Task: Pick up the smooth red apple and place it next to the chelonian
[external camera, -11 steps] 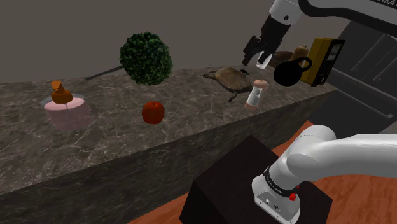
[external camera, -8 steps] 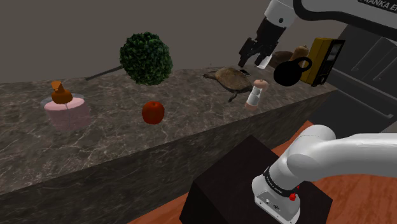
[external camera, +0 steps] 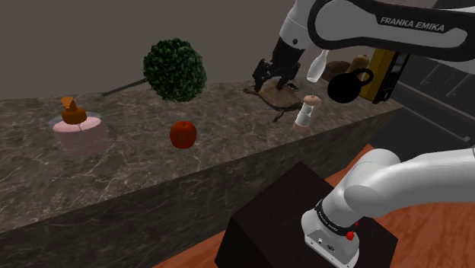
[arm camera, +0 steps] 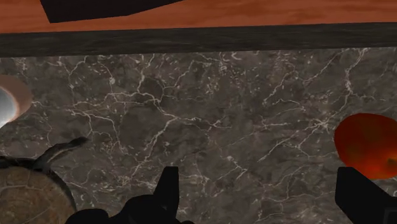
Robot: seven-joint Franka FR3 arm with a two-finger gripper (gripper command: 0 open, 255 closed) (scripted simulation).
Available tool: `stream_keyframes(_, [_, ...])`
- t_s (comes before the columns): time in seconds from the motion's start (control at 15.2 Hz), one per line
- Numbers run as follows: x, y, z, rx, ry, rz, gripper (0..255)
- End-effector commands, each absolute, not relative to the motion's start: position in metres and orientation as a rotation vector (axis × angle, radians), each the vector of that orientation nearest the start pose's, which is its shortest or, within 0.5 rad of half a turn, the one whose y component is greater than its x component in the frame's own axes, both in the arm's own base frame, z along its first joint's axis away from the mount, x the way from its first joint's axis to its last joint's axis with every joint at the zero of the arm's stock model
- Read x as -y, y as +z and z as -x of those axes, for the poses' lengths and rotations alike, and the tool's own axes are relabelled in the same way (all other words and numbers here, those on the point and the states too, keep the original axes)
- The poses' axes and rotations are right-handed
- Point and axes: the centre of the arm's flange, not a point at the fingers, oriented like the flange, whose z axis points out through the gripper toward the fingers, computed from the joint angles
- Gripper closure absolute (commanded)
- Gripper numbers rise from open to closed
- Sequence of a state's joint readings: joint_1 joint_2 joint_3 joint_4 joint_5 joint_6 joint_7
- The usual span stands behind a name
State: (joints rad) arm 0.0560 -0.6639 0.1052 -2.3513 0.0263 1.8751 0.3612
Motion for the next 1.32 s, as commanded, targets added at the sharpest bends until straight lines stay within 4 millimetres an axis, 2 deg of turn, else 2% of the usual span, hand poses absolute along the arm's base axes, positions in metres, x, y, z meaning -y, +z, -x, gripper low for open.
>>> stream_keyframes(0.0, [-0.088,0.567,-0.374,-0.364,-0.300,3.091,0])
stream_keyframes(1.25, [-0.263,0.451,-0.500,-0.521,-0.325,3.012,0])
